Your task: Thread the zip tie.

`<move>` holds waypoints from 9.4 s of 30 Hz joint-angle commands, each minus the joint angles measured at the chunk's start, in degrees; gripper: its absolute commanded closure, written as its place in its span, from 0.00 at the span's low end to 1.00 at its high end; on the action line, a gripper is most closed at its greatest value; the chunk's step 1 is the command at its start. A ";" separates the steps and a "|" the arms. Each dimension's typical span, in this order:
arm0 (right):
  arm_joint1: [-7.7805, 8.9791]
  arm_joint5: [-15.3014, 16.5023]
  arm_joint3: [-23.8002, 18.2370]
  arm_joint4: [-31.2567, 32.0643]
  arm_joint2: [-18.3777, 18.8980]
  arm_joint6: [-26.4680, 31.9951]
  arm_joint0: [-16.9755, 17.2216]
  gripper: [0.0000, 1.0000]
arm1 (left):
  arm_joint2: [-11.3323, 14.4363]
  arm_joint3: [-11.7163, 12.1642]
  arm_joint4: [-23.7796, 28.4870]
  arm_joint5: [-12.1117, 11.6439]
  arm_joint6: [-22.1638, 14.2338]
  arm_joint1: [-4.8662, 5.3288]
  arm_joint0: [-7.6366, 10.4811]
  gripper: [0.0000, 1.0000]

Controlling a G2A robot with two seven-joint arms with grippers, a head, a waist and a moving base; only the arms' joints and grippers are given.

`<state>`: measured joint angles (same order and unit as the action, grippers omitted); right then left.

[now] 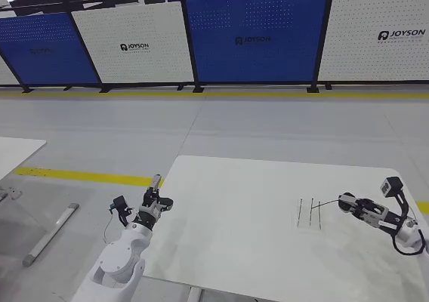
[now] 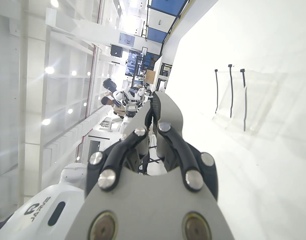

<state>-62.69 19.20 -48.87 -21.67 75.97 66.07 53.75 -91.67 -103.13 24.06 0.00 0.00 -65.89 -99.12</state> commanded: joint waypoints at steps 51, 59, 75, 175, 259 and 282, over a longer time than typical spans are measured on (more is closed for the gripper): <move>-1.96 0.28 -30.12 1.48 -1.02 -28.30 20.35 1.00 | 0.00 0.00 0.00 0.00 0.00 0.00 0.00 0.00; -1.96 0.28 -30.12 1.48 -1.02 -28.30 20.35 1.00 | -0.43 -0.85 -1.19 -3.22 -2.14 0.02 0.98 0.00; -1.96 0.28 -30.12 1.48 -1.02 -28.30 20.35 1.00 | 13.38 -1.94 -15.04 2.64 -14.14 -0.23 7.13 0.00; -9.24 -2.45 -32.41 8.73 -18.64 -47.66 20.41 1.00 | 30.23 10.65 -5.49 -5.52 -10.01 -3.73 16.81 0.00; -7.79 0.28 -40.02 6.80 -7.18 -49.86 29.25 0.00 | 15.19 0.44 -0.81 -7.75 -25.87 -1.02 9.62 1.00; -7.79 0.28 -40.02 6.80 -7.18 -49.86 29.25 0.00 | 12.28 -13.92 -5.99 -11.20 -18.86 -0.69 4.19 1.00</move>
<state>-70.48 19.48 -88.89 -14.87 68.79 16.21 83.00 -79.24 -116.61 17.21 -10.93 -19.41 -66.54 -95.12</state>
